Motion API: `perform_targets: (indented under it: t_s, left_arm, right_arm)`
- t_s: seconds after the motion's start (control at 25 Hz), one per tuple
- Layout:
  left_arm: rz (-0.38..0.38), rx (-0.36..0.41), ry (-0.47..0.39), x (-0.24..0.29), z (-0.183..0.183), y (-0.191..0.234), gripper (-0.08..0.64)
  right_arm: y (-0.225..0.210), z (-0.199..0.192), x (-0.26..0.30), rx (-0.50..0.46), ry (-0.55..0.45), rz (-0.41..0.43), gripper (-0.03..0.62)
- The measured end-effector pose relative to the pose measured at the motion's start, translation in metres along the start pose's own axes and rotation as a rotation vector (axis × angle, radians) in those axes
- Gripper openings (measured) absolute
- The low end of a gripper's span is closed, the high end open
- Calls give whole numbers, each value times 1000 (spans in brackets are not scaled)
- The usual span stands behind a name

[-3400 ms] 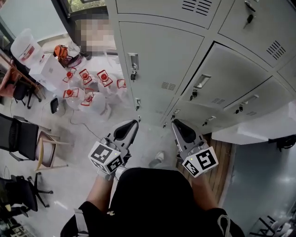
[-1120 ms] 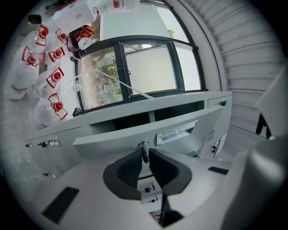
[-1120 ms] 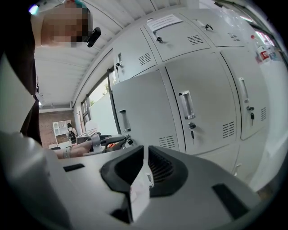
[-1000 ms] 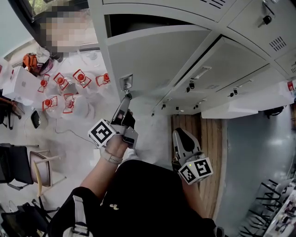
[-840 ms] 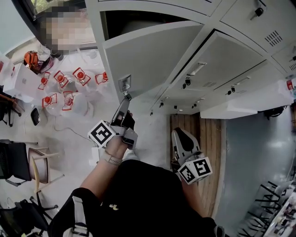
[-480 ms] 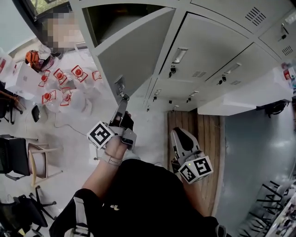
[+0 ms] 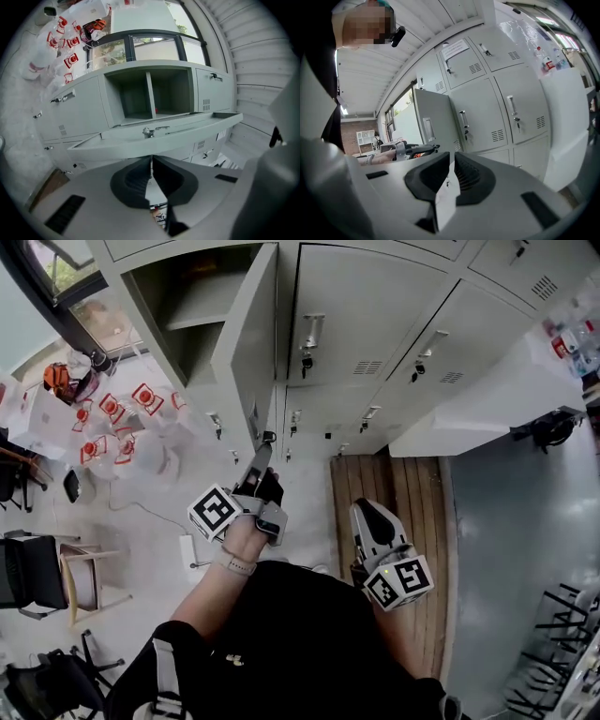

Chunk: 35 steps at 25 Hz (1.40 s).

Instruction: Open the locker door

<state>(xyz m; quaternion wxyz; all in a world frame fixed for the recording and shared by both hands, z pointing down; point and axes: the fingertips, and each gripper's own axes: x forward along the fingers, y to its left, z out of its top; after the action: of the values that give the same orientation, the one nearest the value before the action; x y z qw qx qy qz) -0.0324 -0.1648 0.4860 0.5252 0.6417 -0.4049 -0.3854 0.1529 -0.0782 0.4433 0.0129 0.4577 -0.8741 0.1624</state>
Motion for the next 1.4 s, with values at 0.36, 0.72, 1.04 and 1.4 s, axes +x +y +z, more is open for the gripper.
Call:
perform_targets:
  t_s: [0.36, 0.72, 1.04, 1.4]
  left_arm:
    - [-68, -68, 146, 27, -68, -21, 32]
    - [-106, -35, 315, 26, -121, -42, 32]
    - [-161, 672, 462, 2, -126, -69, 32]
    - [-146, 1183, 452, -26, -109, -84, 32]
  right_arm:
    - [-25, -2, -45, 24, -39, -119, 51]
    - [-35, -4, -69, 40, -64, -185, 51]
    - [-22, 4, -49, 13, -67, -107, 51]
    - [-3, 14, -19, -34, -59, -1, 51]
